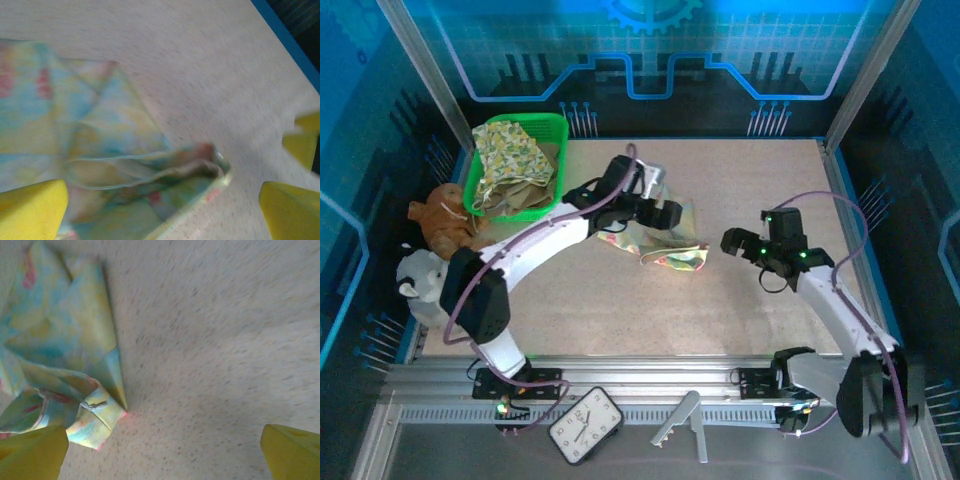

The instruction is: Fold and stack the skirts

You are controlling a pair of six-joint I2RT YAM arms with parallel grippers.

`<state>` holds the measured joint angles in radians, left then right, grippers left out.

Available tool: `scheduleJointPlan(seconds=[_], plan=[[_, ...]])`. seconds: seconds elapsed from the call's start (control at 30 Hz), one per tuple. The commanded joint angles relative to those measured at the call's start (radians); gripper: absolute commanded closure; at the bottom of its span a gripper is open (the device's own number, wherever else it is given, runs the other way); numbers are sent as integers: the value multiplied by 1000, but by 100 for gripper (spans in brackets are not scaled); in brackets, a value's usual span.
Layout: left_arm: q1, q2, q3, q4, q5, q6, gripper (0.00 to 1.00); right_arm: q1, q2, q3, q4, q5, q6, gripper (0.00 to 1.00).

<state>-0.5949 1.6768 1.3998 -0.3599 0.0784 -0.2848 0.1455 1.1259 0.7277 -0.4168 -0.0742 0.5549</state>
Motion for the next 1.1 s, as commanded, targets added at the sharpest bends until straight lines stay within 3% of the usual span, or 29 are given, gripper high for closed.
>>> scheduleJointPlan(seconds=[0.0, 0.13, 0.27, 0.4, 0.5, 0.6, 0.87, 0.97, 1.07], plan=[[42, 2, -78, -59, -174, -287, 1, 56, 75, 59, 53, -166, -128, 0], [136, -21, -193, -66, -141, -483, 1, 232, 172, 145, 0, -111, -429, 0], [183, -47, -266, -64, -147, -567, 1, 408, 255, 246, -49, 43, -630, 0], [202, -39, -259, -70, -114, -551, 1, 445, 386, 347, -72, 168, -525, 1], [207, -18, -247, -82, -118, -546, 1, 475, 497, 436, -89, 190, -457, 1], [217, 6, -240, -76, -102, -547, 1, 538, 632, 552, -135, 344, -390, 4], [250, 103, -199, -45, -48, -508, 1, 564, 891, 764, -214, 591, -291, 27], [253, 176, -156, -22, -32, -492, 2, 559, 892, 760, -172, 623, -285, 48], [253, 285, -82, -34, -43, -480, 9, 527, 819, 718, -137, 589, -283, 69]])
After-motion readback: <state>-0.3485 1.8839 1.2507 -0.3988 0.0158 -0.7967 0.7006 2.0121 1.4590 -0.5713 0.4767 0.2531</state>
